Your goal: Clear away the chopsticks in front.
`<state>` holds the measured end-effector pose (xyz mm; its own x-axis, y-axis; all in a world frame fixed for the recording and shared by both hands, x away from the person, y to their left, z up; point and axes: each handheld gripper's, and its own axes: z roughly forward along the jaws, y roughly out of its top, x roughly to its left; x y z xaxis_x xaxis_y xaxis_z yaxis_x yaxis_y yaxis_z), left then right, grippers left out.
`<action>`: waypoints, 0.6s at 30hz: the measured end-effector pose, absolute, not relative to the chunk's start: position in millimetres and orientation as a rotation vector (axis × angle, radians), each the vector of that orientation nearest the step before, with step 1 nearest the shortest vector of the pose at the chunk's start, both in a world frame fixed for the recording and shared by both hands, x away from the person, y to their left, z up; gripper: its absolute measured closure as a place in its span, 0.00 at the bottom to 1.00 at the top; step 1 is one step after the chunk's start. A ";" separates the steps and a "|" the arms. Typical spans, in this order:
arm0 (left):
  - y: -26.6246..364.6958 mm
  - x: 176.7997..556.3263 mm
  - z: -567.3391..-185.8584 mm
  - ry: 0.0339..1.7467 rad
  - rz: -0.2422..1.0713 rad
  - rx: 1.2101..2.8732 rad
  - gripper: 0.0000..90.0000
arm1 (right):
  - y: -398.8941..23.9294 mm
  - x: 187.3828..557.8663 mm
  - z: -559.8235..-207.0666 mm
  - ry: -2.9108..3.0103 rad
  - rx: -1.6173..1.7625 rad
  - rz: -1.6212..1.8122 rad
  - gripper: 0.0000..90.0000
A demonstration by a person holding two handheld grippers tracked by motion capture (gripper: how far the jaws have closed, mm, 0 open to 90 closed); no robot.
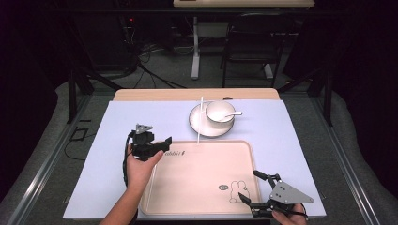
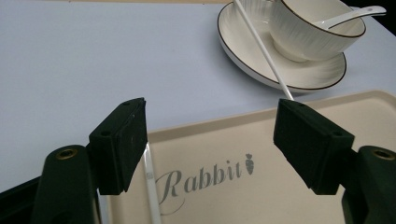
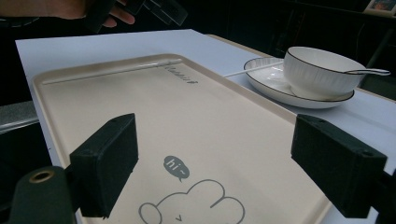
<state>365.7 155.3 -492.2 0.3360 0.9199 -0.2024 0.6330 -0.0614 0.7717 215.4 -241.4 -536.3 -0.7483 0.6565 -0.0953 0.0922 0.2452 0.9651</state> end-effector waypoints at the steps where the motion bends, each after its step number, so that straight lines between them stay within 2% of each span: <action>1: 153.1 368.5 -491.0 1.380 0.439 1.784 0.29 | -241.4 215.5 -536.3 2.035 0.682 1.527 0.16; 18: 132.0 405.5 -480.2 1.368 0.368 1.786 0.29 | -242.2 215.4 -536.6 2.034 0.688 1.528 0.16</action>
